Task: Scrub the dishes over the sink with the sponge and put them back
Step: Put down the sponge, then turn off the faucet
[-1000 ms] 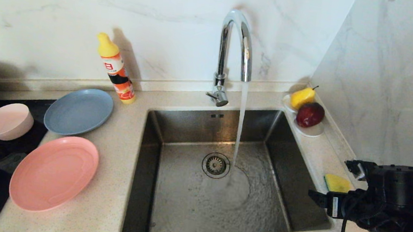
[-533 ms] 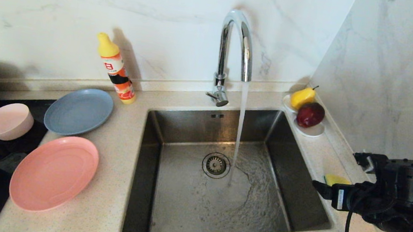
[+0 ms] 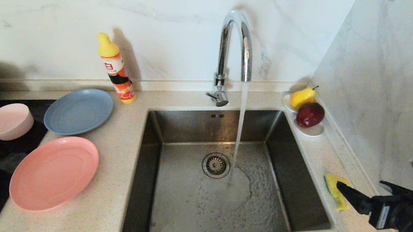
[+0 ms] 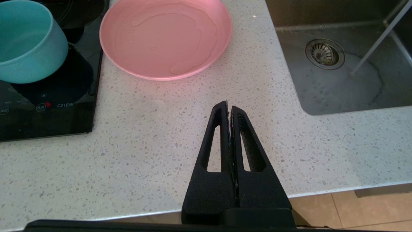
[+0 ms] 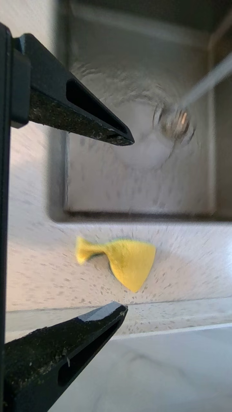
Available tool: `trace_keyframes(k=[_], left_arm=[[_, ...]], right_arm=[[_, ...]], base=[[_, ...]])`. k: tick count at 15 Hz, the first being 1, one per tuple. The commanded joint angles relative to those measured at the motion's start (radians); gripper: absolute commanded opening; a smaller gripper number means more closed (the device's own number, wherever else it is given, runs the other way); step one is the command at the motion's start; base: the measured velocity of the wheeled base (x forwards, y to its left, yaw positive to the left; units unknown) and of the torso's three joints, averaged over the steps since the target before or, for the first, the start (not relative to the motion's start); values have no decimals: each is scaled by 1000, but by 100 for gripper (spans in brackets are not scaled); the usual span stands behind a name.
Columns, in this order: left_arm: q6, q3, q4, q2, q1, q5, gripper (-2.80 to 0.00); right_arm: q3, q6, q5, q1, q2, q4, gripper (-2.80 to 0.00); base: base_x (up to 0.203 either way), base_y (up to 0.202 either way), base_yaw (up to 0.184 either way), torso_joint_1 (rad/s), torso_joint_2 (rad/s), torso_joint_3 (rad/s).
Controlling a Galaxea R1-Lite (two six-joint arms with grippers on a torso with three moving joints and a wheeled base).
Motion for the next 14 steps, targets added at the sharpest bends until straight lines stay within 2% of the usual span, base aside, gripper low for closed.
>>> trace_keyframes(k=[1, 4, 5, 9, 14], left_arm=[[0, 0, 1, 1, 2, 0, -280], [0, 0, 1, 1, 1, 0, -280], [1, 0, 1, 1, 1, 0, -280], [0, 0, 1, 1, 0, 0, -280], [0, 0, -1, 1, 0, 0, -280]], right_arm=[[38, -3, 39, -6, -216, 37, 0], [91, -38, 95, -44, -471, 207, 0], [107, -46, 105, -55, -547, 266, -280], [158, -61, 160, -114, -807, 469, -280], [294, -64, 178, -180, -1131, 561, -280]], base=[[0, 0, 0, 0, 0, 0], [0, 0, 0, 0, 0, 0], [0, 0, 0, 0, 0, 0], [0, 0, 0, 0, 0, 0], [0, 0, 0, 0, 0, 0]])
